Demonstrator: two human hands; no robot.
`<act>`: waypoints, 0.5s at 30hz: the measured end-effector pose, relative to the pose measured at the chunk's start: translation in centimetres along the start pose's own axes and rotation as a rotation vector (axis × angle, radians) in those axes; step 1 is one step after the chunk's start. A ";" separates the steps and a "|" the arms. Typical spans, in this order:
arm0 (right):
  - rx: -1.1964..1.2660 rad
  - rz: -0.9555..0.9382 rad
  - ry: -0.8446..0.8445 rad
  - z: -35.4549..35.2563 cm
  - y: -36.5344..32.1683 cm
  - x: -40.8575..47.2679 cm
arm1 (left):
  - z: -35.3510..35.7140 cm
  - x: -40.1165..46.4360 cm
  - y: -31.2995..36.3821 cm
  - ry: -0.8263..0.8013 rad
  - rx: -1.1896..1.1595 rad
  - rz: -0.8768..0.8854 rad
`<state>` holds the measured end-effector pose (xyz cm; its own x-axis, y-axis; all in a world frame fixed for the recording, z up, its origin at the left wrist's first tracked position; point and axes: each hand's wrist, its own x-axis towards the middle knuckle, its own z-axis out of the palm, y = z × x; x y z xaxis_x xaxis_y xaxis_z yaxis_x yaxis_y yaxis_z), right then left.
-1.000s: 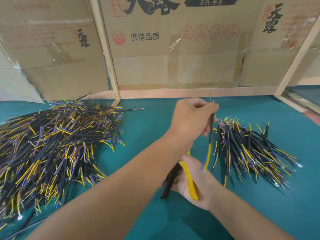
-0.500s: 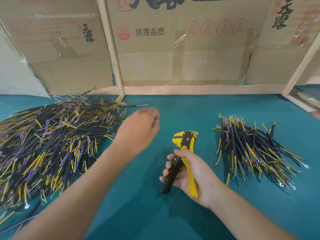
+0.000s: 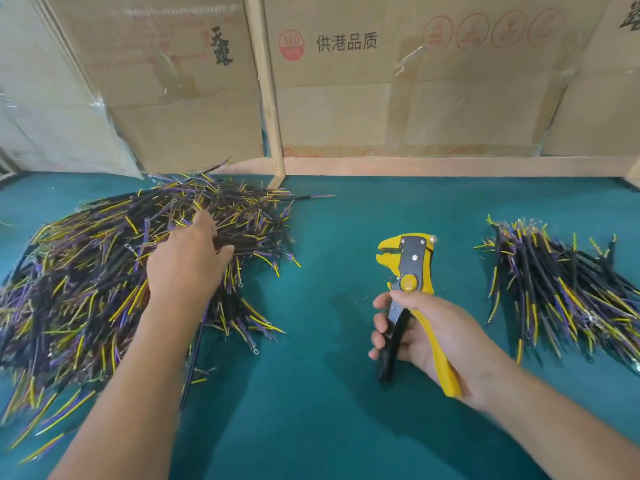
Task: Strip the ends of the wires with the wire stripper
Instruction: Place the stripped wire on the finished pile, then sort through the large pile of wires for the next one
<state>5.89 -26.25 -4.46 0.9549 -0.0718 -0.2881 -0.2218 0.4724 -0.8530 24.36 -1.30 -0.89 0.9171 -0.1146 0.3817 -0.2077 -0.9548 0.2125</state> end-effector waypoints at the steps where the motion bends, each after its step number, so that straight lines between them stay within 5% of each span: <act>1: -0.012 -0.003 -0.012 0.0 0.0 -0.1 | 0.2 0.0 0.1 0.028 0.004 0.001; 15: -0.001 -0.031 -0.004 0.2 -0.1 -0.4 | 0.5 0.3 -0.1 0.359 -0.074 -0.003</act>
<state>5.60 -26.12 -4.24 0.9621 -0.0824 -0.2599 -0.1927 0.4690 -0.8619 24.88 -1.35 -1.25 0.7424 0.0040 0.6699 -0.2415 -0.9311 0.2732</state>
